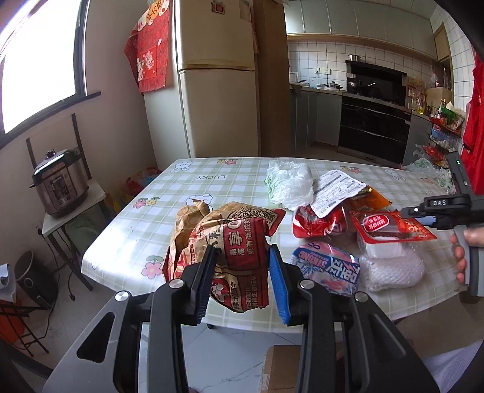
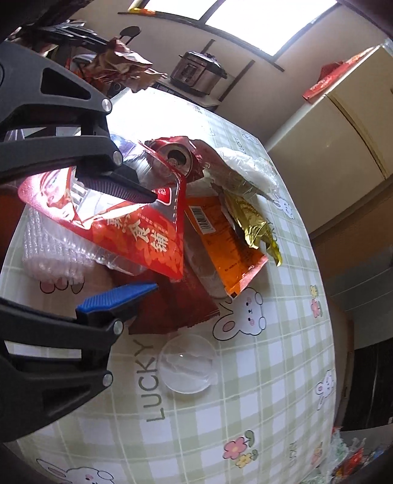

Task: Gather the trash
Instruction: 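Grasp the red-and-clear plastic tray package with the right gripper while the left holds the brown bag, then carry the brown bag over the bin and open the left gripper while the right lifts the tray package, then carry the red tray package over the bin and open the right gripper, then grasp the blue-and-white snack wrapper with the left gripper, then grasp the white foam net sleeve with the right gripper while the left lifts the wrapper, then drop the foam sleeve into the bin with the right gripper while the left holds the wrapper, then lower the blue-and-white wrapper over the bin and open the left gripper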

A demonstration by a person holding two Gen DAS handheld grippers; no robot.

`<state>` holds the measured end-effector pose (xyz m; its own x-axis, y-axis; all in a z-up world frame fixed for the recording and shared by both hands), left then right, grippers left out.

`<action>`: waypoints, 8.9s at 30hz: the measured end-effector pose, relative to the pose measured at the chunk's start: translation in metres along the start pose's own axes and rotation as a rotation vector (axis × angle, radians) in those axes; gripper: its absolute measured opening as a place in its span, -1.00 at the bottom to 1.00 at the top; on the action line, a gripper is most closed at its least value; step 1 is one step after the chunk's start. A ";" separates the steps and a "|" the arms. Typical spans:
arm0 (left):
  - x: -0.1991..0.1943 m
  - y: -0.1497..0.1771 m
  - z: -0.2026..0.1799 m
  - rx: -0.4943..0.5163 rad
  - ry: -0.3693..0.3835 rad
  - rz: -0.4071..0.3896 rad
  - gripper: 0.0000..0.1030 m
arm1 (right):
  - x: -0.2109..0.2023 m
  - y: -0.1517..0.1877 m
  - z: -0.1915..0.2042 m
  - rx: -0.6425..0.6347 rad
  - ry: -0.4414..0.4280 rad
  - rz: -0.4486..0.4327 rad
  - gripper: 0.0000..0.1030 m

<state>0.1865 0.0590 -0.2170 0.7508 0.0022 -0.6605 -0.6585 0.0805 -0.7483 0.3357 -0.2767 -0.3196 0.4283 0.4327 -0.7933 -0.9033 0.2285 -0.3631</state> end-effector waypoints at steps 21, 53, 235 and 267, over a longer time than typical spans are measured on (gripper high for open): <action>-0.052 0.018 -0.027 0.027 0.085 -0.015 -0.32 | -0.068 0.016 0.029 -0.001 -0.057 -0.177 -0.83; -0.097 0.071 -0.096 0.109 0.470 0.165 -0.31 | -0.209 0.089 0.089 -0.163 -0.128 -0.382 -0.88; -0.128 0.019 -0.020 -0.219 0.324 -0.025 -0.91 | -0.148 0.178 0.120 -0.571 0.060 -0.140 -0.42; -0.158 0.042 -0.032 -0.194 0.375 -0.029 -0.91 | -0.175 0.222 0.135 -0.580 0.133 -0.224 0.80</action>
<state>0.0383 0.0298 -0.1456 0.7223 -0.3626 -0.5889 -0.6616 -0.1145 -0.7410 0.0636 -0.1836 -0.1949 0.6354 0.3088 -0.7077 -0.6744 -0.2244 -0.7034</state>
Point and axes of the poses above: each gripper's, at about its wrist camera, not at the fingertips, and x roughly the way its jaws point, z to its left, y to its underside, the point moved 2 cm from there along x, roughly the way its jaws point, and after that the axes turned 7 degrees about z, right-handed, at the moved point
